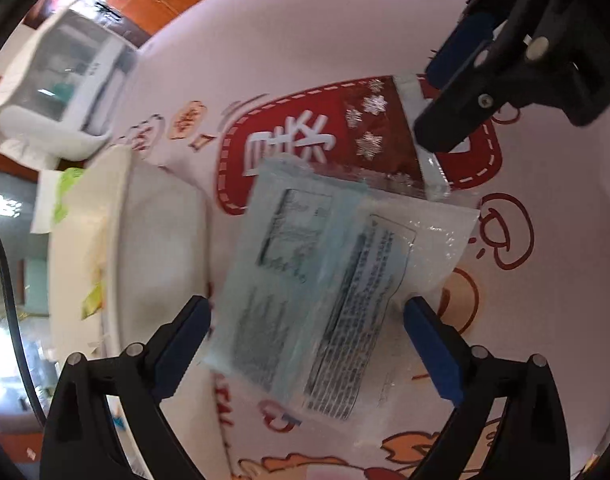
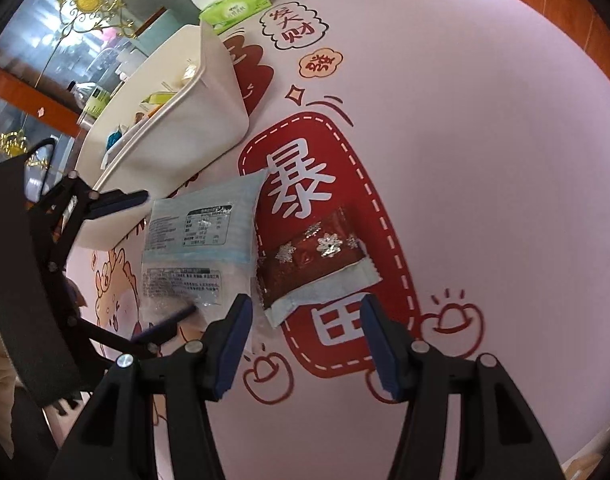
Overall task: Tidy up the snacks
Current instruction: 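Grasp clear printed bag with left tool while right tool grasps brown-white candy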
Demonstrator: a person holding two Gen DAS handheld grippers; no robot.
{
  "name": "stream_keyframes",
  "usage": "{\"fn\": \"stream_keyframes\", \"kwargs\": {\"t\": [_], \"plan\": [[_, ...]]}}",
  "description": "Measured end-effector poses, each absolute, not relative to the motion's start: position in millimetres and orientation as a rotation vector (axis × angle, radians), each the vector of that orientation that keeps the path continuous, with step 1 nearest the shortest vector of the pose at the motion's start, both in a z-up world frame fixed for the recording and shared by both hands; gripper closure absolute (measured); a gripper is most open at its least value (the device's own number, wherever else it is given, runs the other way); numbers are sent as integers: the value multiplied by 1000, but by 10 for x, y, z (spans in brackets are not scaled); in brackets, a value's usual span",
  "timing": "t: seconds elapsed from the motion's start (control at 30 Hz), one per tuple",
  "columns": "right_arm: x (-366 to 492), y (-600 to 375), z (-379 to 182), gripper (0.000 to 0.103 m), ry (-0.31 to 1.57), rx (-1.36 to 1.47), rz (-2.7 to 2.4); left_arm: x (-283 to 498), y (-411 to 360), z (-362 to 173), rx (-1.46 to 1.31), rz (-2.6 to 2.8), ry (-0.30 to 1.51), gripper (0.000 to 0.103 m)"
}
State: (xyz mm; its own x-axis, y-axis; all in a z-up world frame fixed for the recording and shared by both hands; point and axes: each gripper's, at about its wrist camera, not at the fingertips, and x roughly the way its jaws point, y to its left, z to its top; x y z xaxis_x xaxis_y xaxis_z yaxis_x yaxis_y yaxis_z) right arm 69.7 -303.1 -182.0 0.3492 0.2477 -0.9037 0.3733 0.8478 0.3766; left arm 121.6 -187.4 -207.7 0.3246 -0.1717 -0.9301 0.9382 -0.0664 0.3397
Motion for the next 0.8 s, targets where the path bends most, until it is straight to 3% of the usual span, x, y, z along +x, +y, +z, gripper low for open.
{"fn": "stream_keyframes", "kwargs": {"t": [0.17, 0.5, 0.8], "plan": [[716, -3051, -1889, 47, 1230, 630, -123, 1272, -1970, -2180, 1283, -1166, 865, 0], [700, -3126, -1990, 47, 1227, 695, -175, 1471, -2026, -2227, 1135, -1193, 960, 2], [771, -3090, -2012, 47, 1221, 686, -178, 1373, -1961, -2102, 1032, -1071, 979, 36]]}}
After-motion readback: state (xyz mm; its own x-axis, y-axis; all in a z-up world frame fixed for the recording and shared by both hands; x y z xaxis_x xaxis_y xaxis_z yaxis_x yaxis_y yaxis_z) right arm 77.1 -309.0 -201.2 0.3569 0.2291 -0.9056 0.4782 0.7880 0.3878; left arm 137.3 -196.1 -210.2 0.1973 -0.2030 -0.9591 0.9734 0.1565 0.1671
